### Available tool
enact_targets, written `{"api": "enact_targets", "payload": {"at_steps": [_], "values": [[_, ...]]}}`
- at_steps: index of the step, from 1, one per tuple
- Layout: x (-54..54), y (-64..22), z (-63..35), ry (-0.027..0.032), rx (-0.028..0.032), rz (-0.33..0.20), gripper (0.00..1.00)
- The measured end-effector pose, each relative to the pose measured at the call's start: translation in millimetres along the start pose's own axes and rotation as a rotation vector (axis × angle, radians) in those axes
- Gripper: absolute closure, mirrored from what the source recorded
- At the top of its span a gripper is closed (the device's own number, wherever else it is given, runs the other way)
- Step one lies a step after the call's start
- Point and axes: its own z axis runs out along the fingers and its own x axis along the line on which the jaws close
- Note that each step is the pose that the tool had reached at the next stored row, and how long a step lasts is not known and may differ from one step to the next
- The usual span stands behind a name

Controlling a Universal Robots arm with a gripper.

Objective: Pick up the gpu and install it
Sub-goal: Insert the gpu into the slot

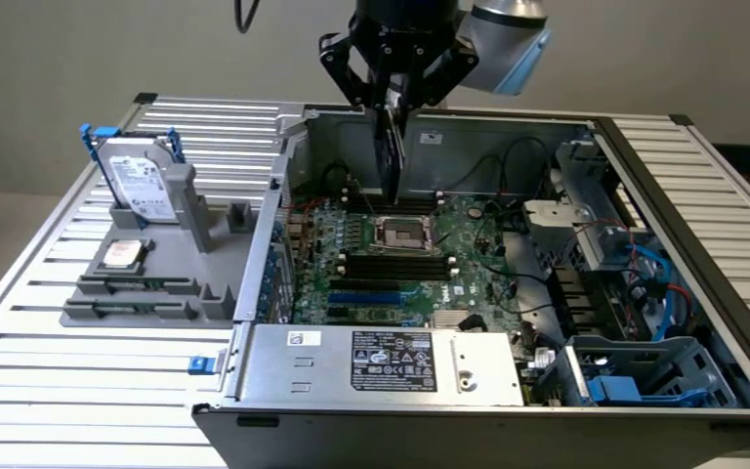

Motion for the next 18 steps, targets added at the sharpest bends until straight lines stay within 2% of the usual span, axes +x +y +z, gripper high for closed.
{"api": "enact_targets", "payload": {"at_steps": [7, 18], "values": [[-0.2, -1.0, 6.9, 0.0166, -0.0044, -0.125, 0.74], [-0.3, -2.4, 15.7, 0.0450, -0.0031, -0.323, 0.74]]}}
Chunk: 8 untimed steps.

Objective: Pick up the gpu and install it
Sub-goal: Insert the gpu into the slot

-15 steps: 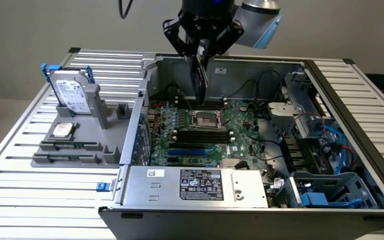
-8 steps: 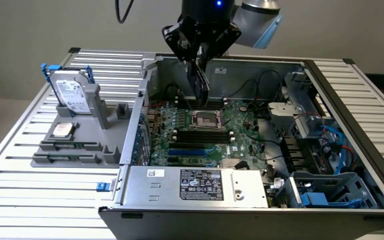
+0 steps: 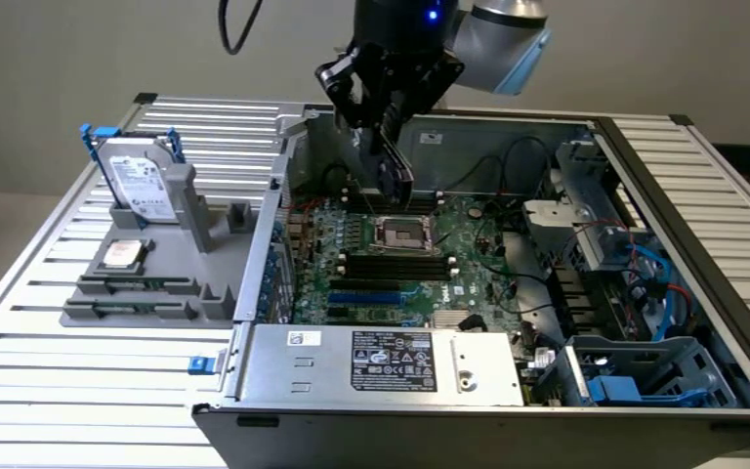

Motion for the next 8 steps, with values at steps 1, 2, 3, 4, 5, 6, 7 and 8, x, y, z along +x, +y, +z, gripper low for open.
{"api": "enact_targets", "payload": {"at_steps": [1, 2, 3, 4, 5, 6, 7, 8], "values": [[0.0, 0.0, 0.0, 0.0030, 0.0004, -0.018, 0.74], [0.0, 0.0, -0.1, 0.0061, 0.0008, -0.036, 0.74], [0.0, 0.0, -0.1, 0.0089, 0.0011, -0.054, 0.74], [0.0, 0.0, -0.2, 0.0116, 0.0012, -0.072, 0.74], [0.0, 0.1, -0.5, 0.0141, 0.0012, -0.088, 0.74], [0.0, 0.1, -0.7, 0.0162, 0.0009, -0.102, 0.74], [0.0, 0.1, -0.9, 0.0183, 0.0006, -0.118, 0.74], [0.0, 0.2, -1.1, 0.0200, -0.0003, -0.133, 0.74]]}}
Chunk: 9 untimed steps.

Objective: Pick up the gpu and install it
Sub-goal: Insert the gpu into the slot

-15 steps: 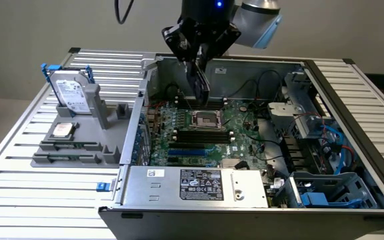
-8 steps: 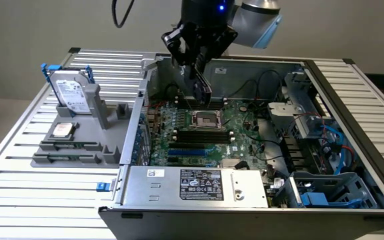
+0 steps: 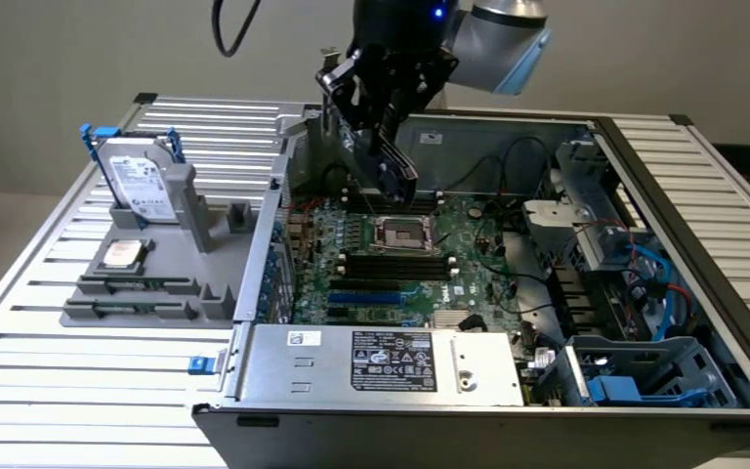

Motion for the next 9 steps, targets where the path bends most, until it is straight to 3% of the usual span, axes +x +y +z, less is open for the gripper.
{"api": "enact_targets", "payload": {"at_steps": [5, 9], "values": [[0.0, 0.2, -1.4, 0.0083, -0.0037, -0.069, 0.74], [-0.7, 0.0, -2.8, 0.0042, -0.0177, -0.108, 0.74]]}}
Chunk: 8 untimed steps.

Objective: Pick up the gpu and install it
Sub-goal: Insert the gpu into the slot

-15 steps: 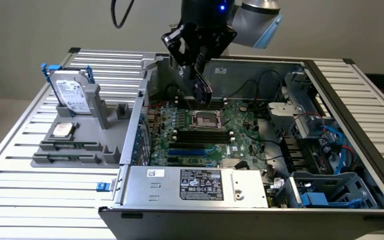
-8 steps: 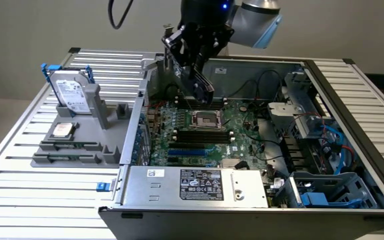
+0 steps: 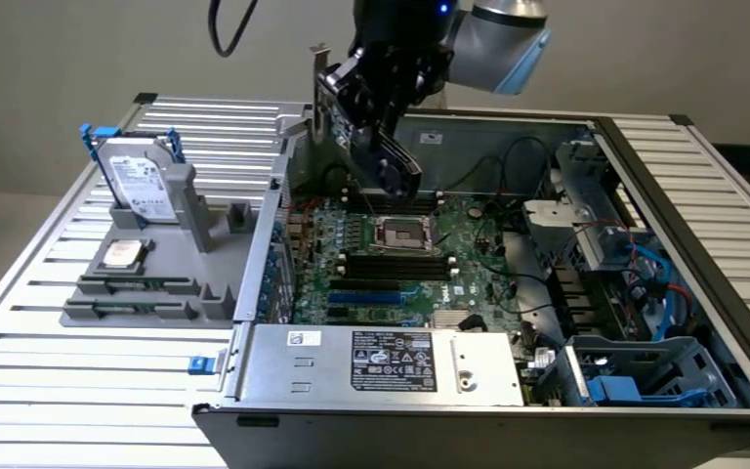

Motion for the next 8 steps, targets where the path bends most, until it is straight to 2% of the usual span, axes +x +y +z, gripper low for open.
{"api": "enact_targets", "payload": {"at_steps": [3, 4, 8], "values": [[-0.5, -0.3, -0.6, -0.0040, -0.0110, -0.029, 0.74], [-0.5, -0.2, -0.5, -0.0042, -0.0118, -0.042, 0.74], [-0.5, -0.3, -0.5, -0.0015, -0.0064, -0.111, 0.74]]}}
